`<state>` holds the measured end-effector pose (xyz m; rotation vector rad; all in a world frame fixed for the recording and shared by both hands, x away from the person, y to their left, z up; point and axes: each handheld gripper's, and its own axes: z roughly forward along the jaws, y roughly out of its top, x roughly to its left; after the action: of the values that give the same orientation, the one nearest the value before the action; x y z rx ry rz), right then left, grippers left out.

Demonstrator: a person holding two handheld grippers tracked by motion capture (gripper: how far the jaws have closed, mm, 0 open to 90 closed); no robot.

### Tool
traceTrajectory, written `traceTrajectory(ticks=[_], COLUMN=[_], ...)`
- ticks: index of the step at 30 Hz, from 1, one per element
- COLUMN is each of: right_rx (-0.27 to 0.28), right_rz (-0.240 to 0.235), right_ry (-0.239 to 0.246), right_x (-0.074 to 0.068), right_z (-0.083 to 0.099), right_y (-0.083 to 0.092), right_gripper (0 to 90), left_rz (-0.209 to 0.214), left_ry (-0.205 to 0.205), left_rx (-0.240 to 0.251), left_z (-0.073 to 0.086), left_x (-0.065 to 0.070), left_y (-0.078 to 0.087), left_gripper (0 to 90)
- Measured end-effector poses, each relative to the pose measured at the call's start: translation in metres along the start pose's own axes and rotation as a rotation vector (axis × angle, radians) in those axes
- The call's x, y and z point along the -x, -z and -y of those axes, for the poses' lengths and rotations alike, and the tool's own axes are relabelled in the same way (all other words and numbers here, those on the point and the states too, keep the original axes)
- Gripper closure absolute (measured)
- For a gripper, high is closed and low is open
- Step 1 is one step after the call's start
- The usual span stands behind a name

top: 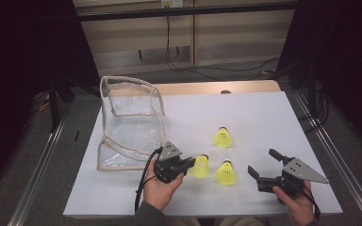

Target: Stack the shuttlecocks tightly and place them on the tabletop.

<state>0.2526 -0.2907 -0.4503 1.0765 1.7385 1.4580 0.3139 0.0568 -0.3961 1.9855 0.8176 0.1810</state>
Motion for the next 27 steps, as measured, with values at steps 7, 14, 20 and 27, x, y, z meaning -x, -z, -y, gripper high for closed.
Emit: traceTrajectory(ticks=[7,14,20,27], right_rx=[-0.002,0.001,0.000,-0.001], right_rz=[0.001,-0.002,-0.001,-0.005], right_ry=[0.003,0.006,0.008,0.011], right_x=[-0.001,-0.002,-0.001,-0.002], right_z=[0.000,-0.001,-0.001,-0.001], right_y=[0.001,0.001,0.001,0.001], right_gripper=[1.7,1.7,1.7,1.7], left_rz=[-0.012,-0.018,-0.030,-0.053], left_ry=[0.008,0.024,0.039,0.058], left_rx=[0.016,0.012,0.013,0.020], left_z=[-0.006,-0.010,-0.014,-0.017], left_x=[0.002,0.003,0.001,-0.001], left_y=[-0.008,-0.017,-0.025,-0.032], left_gripper=[89.2,89.3,89.2,89.2])
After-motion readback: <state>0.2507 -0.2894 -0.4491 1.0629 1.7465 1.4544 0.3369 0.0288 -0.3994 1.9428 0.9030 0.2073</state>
